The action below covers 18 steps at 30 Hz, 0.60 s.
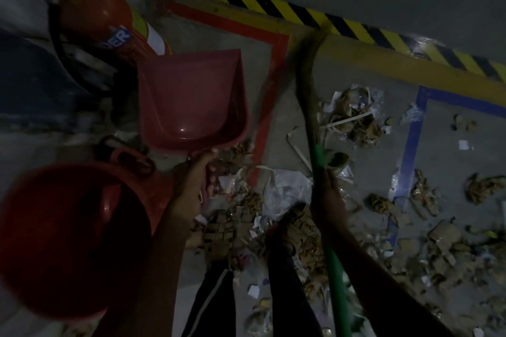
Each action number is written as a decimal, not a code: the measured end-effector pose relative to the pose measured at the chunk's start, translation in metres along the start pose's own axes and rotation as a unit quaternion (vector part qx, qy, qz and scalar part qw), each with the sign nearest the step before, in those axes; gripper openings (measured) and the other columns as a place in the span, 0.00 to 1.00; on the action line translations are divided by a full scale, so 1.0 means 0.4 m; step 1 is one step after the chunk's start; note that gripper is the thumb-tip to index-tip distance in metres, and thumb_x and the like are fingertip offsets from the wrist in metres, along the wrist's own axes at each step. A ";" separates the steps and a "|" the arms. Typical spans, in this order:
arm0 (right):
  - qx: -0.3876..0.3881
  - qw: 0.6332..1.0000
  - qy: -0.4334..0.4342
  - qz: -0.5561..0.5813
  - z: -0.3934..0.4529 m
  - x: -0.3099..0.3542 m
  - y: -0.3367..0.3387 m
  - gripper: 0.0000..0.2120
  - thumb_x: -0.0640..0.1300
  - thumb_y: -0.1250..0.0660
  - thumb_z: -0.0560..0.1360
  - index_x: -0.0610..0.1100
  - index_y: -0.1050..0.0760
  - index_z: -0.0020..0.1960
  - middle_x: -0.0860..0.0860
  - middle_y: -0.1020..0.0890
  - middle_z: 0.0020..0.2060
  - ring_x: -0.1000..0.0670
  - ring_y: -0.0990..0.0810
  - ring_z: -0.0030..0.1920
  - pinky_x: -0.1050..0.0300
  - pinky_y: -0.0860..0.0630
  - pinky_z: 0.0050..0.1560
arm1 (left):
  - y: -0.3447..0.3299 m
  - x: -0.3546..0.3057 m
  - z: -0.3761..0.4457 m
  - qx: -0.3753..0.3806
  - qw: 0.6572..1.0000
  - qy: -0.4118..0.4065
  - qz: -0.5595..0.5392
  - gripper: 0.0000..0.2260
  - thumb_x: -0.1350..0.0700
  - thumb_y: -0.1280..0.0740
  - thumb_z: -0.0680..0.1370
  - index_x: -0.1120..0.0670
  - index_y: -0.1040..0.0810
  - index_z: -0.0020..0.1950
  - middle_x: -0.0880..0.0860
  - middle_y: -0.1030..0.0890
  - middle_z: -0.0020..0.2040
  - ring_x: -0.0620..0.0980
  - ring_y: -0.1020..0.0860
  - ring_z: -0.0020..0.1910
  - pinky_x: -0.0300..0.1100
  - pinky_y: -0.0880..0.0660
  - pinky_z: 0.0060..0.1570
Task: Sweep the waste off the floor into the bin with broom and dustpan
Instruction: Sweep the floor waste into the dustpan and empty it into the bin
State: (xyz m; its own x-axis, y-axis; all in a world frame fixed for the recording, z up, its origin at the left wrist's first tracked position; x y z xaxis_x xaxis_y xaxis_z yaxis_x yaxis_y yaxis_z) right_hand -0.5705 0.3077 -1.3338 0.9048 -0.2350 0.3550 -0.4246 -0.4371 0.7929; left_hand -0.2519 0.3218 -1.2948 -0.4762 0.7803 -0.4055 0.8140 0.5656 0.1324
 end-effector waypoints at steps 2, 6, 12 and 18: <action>0.012 0.999 -0.001 0.031 -0.010 0.076 -0.052 0.26 0.37 0.41 0.81 0.40 0.40 0.77 0.40 0.36 0.75 0.36 0.26 0.64 0.45 0.25 0.53 | 0.046 -0.023 -0.001 -0.003 1.000 -0.025 0.018 0.15 0.46 0.25 0.74 0.53 0.24 0.34 0.50 0.27 0.27 0.44 0.34 0.19 0.33 0.39 0.19; 0.103 0.989 0.012 0.108 -0.036 0.220 -0.179 0.20 0.44 0.45 0.82 0.46 0.35 0.73 0.46 0.26 0.60 0.43 0.22 0.46 0.51 0.26 0.39 | 0.124 -0.093 -0.037 -0.033 0.995 -0.093 0.014 0.18 0.48 0.24 0.74 0.54 0.26 0.30 0.49 0.28 0.22 0.44 0.34 0.18 0.34 0.39 0.20; 0.089 0.990 -0.073 0.077 -0.046 0.212 -0.221 0.15 0.41 0.44 0.82 0.45 0.31 0.67 0.46 0.21 0.56 0.43 0.20 0.49 0.55 0.28 0.40 | 0.229 -0.172 -0.071 -0.032 0.992 -0.114 0.053 0.21 0.46 0.24 0.74 0.52 0.27 0.26 0.49 0.29 0.22 0.46 0.34 0.19 0.35 0.39 0.22; 0.013 0.985 -0.159 0.065 -0.100 0.167 -0.107 0.15 0.42 0.38 0.79 0.43 0.33 0.65 0.42 0.24 0.58 0.39 0.21 0.49 0.46 0.22 0.44 | 0.300 -0.197 -0.106 -0.026 0.990 -0.125 0.064 0.22 0.46 0.25 0.75 0.53 0.30 0.28 0.49 0.31 0.22 0.46 0.36 0.16 0.31 0.42 0.19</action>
State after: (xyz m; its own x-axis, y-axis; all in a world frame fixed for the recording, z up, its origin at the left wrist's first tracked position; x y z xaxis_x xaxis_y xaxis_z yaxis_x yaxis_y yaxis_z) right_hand -0.4906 0.3455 -1.3239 0.7888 -0.5488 0.2768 -0.5413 -0.4068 0.7359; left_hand -0.1308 0.3394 -1.2084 -0.2680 0.7600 -0.5921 0.8407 0.4847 0.2417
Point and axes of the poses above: each hand's wrist, its own z-axis towards the middle knuckle, its own y-axis out of the back of the hand, x = y × z, the point moved 6 cm from there along z, towards the middle knuckle
